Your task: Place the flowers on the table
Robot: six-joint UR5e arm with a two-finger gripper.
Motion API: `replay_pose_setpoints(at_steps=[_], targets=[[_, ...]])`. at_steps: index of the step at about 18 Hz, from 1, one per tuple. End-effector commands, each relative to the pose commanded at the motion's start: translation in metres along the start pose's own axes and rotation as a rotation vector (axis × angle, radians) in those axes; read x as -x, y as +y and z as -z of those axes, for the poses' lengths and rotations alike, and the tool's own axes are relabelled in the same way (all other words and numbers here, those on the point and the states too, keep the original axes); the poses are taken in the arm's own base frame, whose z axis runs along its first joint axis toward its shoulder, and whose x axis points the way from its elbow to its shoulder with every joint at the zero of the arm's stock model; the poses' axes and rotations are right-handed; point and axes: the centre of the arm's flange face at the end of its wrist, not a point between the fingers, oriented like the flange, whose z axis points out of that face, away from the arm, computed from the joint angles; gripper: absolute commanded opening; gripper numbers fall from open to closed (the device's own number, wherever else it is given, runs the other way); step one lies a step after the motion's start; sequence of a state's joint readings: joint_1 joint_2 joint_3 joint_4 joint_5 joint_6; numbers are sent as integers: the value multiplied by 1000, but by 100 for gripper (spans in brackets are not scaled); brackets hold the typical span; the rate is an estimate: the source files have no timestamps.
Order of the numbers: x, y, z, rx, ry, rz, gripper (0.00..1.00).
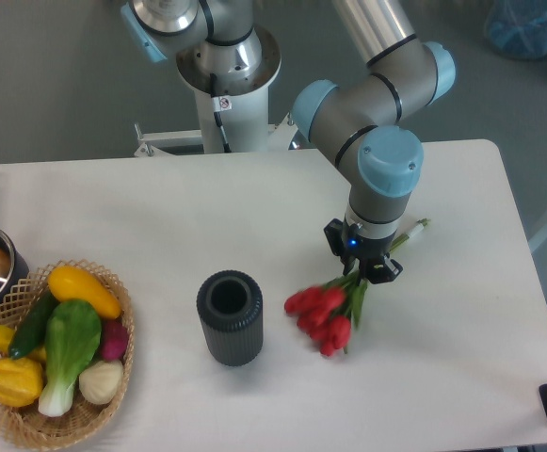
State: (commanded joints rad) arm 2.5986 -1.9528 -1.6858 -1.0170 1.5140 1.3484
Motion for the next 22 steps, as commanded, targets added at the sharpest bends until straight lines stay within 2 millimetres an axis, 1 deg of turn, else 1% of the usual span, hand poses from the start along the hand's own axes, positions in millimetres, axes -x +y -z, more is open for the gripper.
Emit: replay_pose_setpoints(at_steps=[8, 10, 22], targets=[[0, 0, 0, 0, 1, 0, 100], [1, 4, 2, 2, -1, 6, 100], [-1, 3, 2, 3, 4, 22, 100]])
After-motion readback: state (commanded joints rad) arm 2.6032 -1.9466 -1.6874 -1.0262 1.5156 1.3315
